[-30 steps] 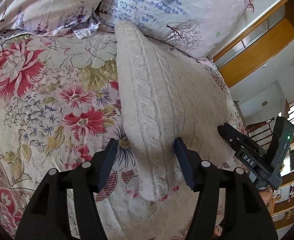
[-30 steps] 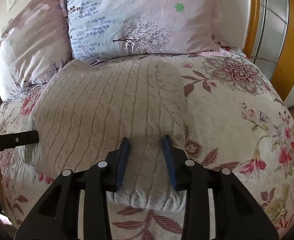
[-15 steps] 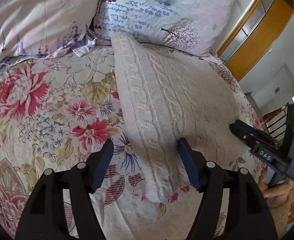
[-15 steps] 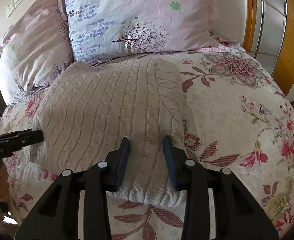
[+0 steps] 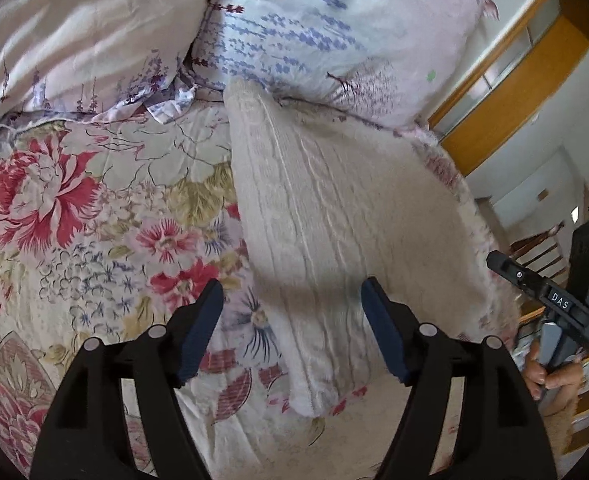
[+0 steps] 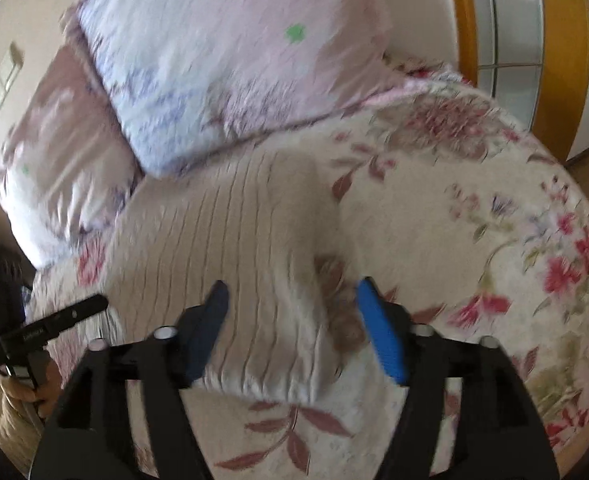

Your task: Fold small clothes

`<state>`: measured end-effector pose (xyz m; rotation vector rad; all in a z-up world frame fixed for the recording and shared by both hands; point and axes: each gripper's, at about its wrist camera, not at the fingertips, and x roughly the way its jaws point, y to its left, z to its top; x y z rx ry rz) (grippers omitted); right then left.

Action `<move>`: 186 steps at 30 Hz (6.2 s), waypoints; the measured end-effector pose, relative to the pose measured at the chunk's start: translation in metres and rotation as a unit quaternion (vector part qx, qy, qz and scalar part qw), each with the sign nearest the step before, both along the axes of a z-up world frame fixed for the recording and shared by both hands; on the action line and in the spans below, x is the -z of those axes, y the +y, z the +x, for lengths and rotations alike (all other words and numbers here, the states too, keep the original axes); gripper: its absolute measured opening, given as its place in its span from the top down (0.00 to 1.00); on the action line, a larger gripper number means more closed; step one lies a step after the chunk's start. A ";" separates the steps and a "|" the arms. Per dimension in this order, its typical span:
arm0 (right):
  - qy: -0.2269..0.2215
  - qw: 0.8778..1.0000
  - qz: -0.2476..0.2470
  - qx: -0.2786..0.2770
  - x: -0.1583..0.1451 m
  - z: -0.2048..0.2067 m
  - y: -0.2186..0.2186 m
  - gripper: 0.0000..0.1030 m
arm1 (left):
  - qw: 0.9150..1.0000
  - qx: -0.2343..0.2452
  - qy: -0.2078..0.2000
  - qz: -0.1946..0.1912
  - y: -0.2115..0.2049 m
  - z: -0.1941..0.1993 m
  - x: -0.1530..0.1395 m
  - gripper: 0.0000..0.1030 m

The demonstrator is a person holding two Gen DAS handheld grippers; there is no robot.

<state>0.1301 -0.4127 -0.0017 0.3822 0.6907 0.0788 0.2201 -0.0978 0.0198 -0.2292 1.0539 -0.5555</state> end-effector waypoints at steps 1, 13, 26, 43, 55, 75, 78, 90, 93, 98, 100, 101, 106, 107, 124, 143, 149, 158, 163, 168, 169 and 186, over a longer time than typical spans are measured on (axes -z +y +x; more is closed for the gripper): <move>-0.001 1.000 0.008 -0.004 -0.003 0.003 -0.003 0.31 | 1.000 0.001 0.009 -0.011 0.002 0.005 0.000 0.31; 0.075 0.979 0.184 -0.047 0.025 0.080 -0.038 0.25 | 0.989 -0.008 0.099 -0.106 0.003 0.049 0.020 0.30; 0.089 0.960 0.243 -0.103 0.045 0.101 -0.036 0.25 | 0.980 -0.006 0.126 -0.153 -0.010 0.073 0.032 0.31; 0.055 0.954 0.266 -0.130 0.049 0.096 -0.021 0.70 | 0.975 -0.010 0.119 -0.188 -0.003 0.071 0.032 0.61; -0.014 0.957 0.216 -0.192 -0.002 0.073 0.065 0.72 | 0.980 -0.008 0.081 -0.181 0.081 0.037 -0.017 0.63; 0.040 0.967 0.198 -0.158 0.015 0.127 0.109 0.60 | 0.985 -0.086 0.089 -0.120 0.170 0.037 0.014 0.50; 0.035 0.970 0.176 -0.162 0.013 0.139 0.120 0.85 | 0.985 -0.093 0.085 -0.119 0.172 0.030 0.011 0.50; 0.033 0.995 0.011 -0.093 0.009 0.146 0.141 0.90 | 0.991 -0.106 0.056 -0.052 0.165 0.035 0.020 0.36; 0.021 0.995 0.007 -0.093 -0.005 0.132 0.134 0.75 | 0.992 -0.100 0.049 -0.056 0.167 0.029 0.015 0.37; -0.057 0.989 -0.006 -0.135 -0.025 0.068 0.131 0.64 | 0.994 -0.084 0.034 -0.059 0.171 0.004 0.002 0.37; -0.080 0.983 -0.007 -0.167 -0.029 0.050 0.142 0.64 | 0.995 -0.076 0.029 -0.057 0.172 -0.009 -0.001 0.37; -0.085 0.978 -0.011 -0.189 -0.028 0.041 0.150 0.64 | 0.995 -0.073 0.029 -0.056 0.171 -0.015 0.000 0.37; -0.039 0.974 -0.073 -0.210 -0.006 0.040 0.179 0.56 | 0.997 -0.077 0.025 -0.019 0.163 -0.021 0.007 0.35; -0.015 0.976 -0.094 -0.195 0.003 0.047 0.183 0.56 | 0.996 -0.080 0.027 -0.016 0.162 -0.019 0.009 0.35; -0.109 0.983 -0.123 -0.078 -0.011 -0.013 0.170 0.08 | 0.986 -0.133 -0.096 0.028 0.169 -0.073 -0.026 0.15; -0.076 0.986 -0.137 -0.059 0.017 -0.042 0.186 0.01 | 0.976 -0.147 -0.095 0.126 0.130 -0.120 -0.006 0.02; -0.052 0.985 -0.149 -0.071 0.030 -0.041 0.198 0.01 | 0.972 -0.139 -0.084 0.169 0.115 -0.121 0.007 0.02; -0.020 0.982 -0.172 -0.080 0.045 -0.034 0.209 0.01 | 0.970 -0.139 -0.055 0.192 0.112 -0.113 0.022 0.02; -0.005 0.982 -0.172 -0.081 0.050 -0.030 0.211 0.01 | 0.968 -0.138 -0.052 0.204 0.109 -0.111 0.027 0.02; 0.005 0.981 -0.172 -0.087 0.053 -0.027 0.212 0.01 | 0.965 -0.136 -0.059 0.216 0.105 -0.111 0.028 0.02; 0.008 0.981 -0.171 -0.087 0.053 -0.026 0.212 0.01 | 0.965 -0.137 -0.060 0.216 0.105 -0.111 0.028 0.02; 0.022 0.980 -0.181 -0.082 0.060 -0.025 0.215 0.01 | 0.965 -0.138 -0.067 0.212 0.105 -0.111 0.029 0.02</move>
